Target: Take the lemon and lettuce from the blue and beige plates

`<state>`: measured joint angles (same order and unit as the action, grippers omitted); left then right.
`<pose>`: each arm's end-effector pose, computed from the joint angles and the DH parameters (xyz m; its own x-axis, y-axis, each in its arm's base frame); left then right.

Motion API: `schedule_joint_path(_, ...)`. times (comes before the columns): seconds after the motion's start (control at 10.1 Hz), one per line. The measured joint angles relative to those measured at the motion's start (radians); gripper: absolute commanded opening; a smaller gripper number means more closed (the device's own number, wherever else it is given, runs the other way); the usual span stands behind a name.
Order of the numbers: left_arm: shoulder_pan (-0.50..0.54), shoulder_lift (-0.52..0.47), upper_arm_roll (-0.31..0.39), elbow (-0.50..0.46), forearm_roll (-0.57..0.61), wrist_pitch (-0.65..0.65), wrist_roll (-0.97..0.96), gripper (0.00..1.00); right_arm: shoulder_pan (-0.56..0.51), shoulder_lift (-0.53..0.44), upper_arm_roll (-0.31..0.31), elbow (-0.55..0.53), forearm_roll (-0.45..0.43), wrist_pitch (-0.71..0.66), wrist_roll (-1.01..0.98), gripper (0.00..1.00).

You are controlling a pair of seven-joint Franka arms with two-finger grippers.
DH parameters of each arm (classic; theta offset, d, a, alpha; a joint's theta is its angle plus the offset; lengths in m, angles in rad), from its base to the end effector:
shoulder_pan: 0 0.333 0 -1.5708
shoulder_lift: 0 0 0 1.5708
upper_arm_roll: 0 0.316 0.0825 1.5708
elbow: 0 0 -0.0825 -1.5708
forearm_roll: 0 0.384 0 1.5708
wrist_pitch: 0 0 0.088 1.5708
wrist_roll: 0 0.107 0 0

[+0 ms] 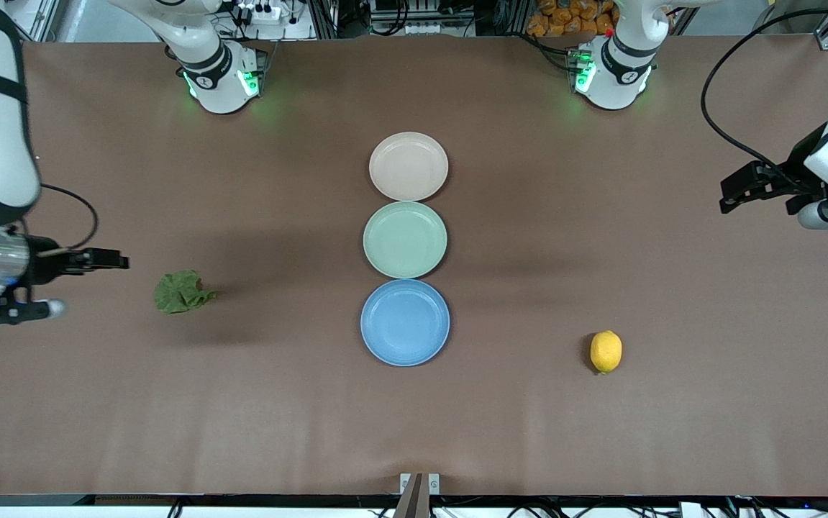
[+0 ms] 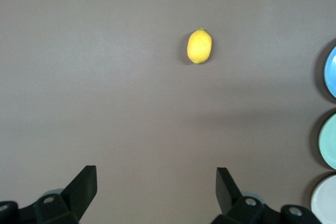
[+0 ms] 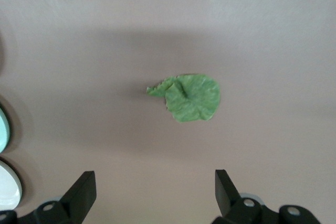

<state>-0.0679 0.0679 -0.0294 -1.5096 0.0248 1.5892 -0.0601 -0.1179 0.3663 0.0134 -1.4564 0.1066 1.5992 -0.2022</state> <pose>0.5751 -0.0529 0.6167 0.9992 -0.0376 0.0131 -0.0373 -0.9991 -0.0221 0.6424 -0.0574 0.4595 0.9760 0.0955 -0.1956 0.0664 -0.9864 -0.1502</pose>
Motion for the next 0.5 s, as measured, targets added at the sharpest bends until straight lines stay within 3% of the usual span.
schedule_joint_path(0.5,0.0,0.002,0.001,0.012,0.003,0.0,0.0,1.0,0.009,-0.101,0.011,0.057,-0.079,-0.019,0.0,1.0)
